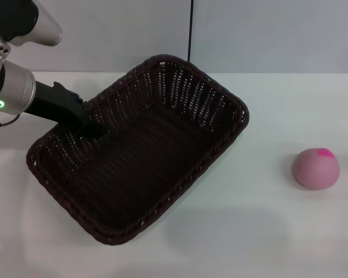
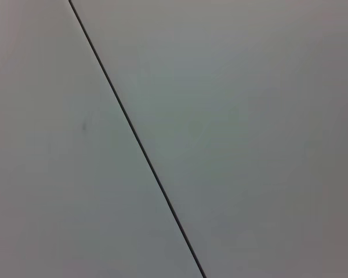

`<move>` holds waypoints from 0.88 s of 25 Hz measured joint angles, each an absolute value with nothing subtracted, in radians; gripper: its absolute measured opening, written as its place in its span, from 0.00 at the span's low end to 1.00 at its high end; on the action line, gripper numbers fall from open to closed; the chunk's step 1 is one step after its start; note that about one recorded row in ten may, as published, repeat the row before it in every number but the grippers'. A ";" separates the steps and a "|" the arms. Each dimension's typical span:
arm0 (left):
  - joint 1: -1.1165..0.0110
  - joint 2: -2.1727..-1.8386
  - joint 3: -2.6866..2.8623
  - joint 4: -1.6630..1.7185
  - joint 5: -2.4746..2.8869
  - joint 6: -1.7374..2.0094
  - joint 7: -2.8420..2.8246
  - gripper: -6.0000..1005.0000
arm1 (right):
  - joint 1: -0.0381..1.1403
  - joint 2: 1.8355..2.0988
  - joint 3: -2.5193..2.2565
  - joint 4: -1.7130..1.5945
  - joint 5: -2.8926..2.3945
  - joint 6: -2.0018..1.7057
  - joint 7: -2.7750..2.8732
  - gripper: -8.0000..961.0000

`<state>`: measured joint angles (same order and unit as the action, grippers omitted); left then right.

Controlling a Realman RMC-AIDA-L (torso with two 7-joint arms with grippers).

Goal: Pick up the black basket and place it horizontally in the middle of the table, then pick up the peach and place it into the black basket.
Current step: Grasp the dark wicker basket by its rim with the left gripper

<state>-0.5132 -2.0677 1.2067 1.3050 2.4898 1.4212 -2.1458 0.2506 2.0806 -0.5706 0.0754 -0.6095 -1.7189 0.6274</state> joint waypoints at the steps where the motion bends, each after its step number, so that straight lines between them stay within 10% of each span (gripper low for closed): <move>1: -0.514 -2.068 1.210 1.317 2.490 1.433 -2.150 0.65 | 0.250 2.080 -0.570 0.073 -0.609 -1.716 0.627 0.70; 12: -0.515 -2.069 1.267 1.350 2.490 1.449 -2.183 0.41 | 0.243 2.078 -0.563 0.053 -0.609 -1.700 0.627 0.70; 14: -0.519 -2.069 1.293 1.385 2.499 1.449 -2.187 0.24 | 0.241 2.078 -0.562 0.047 -0.609 -1.698 0.627 0.70; 22: -0.581 -2.069 1.303 1.443 2.508 1.494 -2.030 0.23 | 0.241 2.077 -0.558 0.031 -0.609 -1.688 0.627 0.70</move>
<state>-0.5809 -2.0694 1.3030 1.4431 2.5076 1.4939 -2.0303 0.2413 2.0770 -0.5583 0.0305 -0.6089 -1.6881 0.6271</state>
